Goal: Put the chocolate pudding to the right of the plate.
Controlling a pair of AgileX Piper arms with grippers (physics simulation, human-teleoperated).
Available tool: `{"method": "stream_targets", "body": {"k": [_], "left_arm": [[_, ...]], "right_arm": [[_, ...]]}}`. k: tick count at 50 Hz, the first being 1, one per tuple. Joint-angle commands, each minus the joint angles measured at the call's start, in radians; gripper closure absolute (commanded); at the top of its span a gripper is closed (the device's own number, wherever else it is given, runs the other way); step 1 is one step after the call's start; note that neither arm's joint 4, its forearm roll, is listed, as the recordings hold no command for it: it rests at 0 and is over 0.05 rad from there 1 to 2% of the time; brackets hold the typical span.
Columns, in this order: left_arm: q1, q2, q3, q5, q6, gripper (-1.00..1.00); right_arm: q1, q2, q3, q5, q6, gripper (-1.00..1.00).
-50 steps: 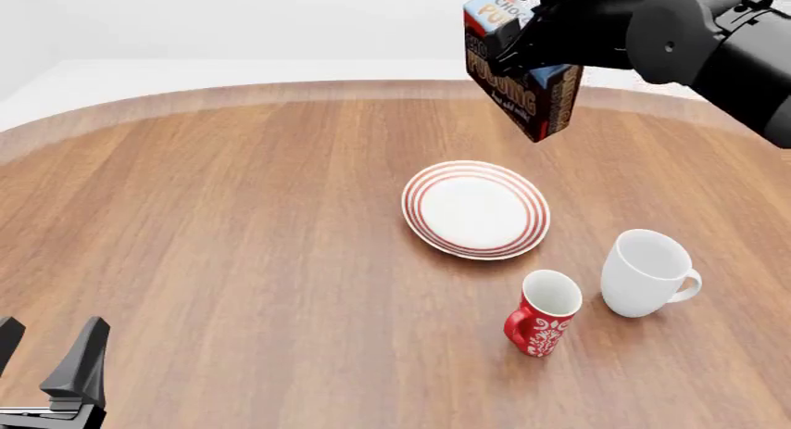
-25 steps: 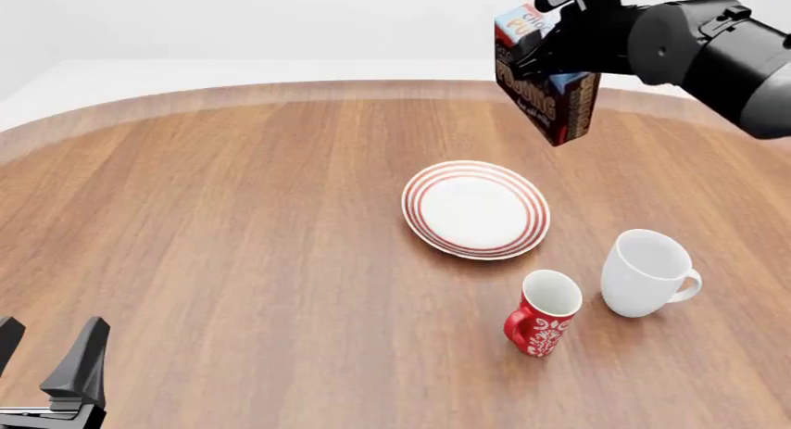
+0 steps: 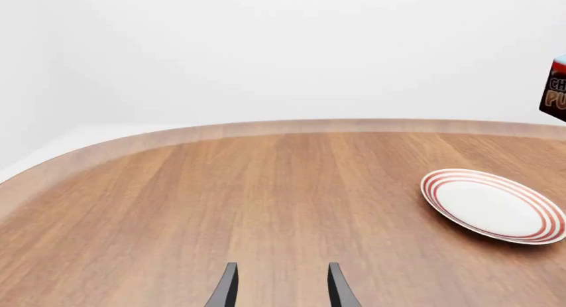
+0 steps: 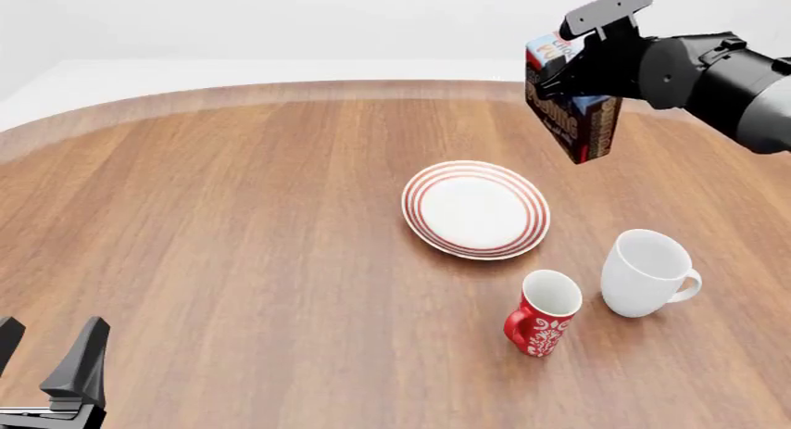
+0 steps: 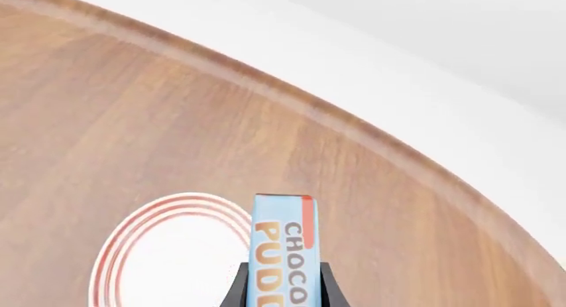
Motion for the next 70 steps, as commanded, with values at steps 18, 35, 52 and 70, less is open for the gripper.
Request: {"method": "stream_targets", "body": {"k": [18, 35, 52, 70], "left_arm": [[0.0, 0.0, 0.0, 0.0, 0.0, -1.0], [0.0, 0.0, 0.0, 0.0, 0.0, -1.0], [0.0, 0.0, 0.0, 0.0, 0.0, -1.0], [0.0, 0.0, 0.0, 0.0, 0.0, -1.0]], "right_arm": [[-0.133, 0.089, 0.059, -0.101, 0.046, 1.0], [-0.172, 0.162, 0.064, -0.147, 0.052, 1.0], [-0.182, 0.217, 0.083, -0.205, 0.049, 1.0], [-0.193, 0.27, 0.085, -0.23, 0.057, 1.0]]}}
